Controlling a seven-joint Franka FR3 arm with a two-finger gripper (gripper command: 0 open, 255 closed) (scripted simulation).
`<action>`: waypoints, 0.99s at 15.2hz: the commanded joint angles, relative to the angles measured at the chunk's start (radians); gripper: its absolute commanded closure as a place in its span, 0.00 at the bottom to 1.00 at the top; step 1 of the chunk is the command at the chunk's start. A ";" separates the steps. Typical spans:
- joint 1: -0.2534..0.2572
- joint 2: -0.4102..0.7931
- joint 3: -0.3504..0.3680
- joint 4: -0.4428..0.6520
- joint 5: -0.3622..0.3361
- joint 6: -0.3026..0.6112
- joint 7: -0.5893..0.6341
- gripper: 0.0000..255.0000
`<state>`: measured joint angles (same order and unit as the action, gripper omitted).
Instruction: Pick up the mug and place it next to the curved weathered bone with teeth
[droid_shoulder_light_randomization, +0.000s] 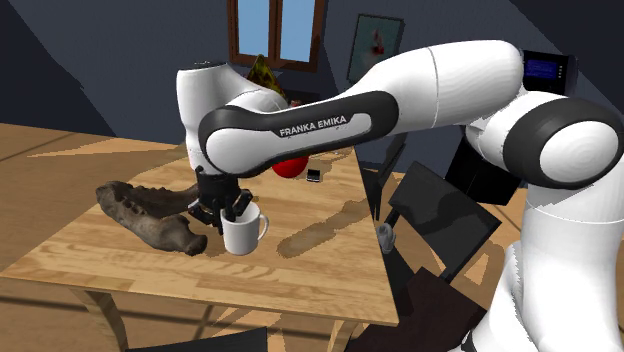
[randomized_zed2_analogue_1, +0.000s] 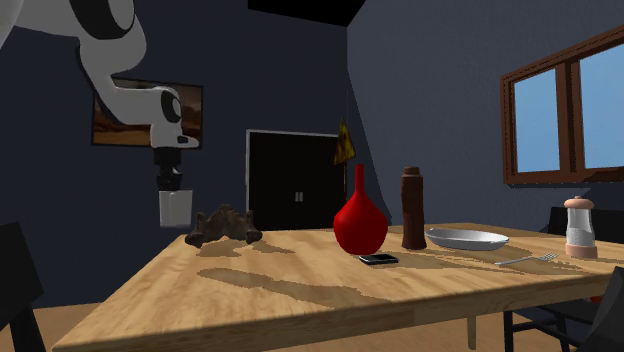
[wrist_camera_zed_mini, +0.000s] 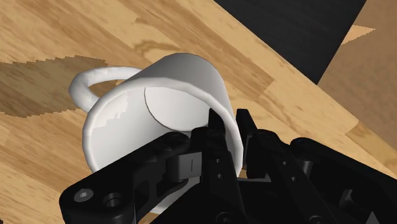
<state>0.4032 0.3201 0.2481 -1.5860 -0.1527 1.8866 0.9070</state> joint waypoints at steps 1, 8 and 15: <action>0.000 0.007 -0.001 -0.016 -0.003 0.024 0.003 1.00; 0.000 0.029 -0.004 -0.079 -0.013 0.108 0.014 1.00; 0.002 0.062 -0.010 -0.129 -0.026 0.188 0.027 1.00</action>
<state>0.4044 0.3770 0.2394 -1.7064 -0.1761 2.0611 0.9310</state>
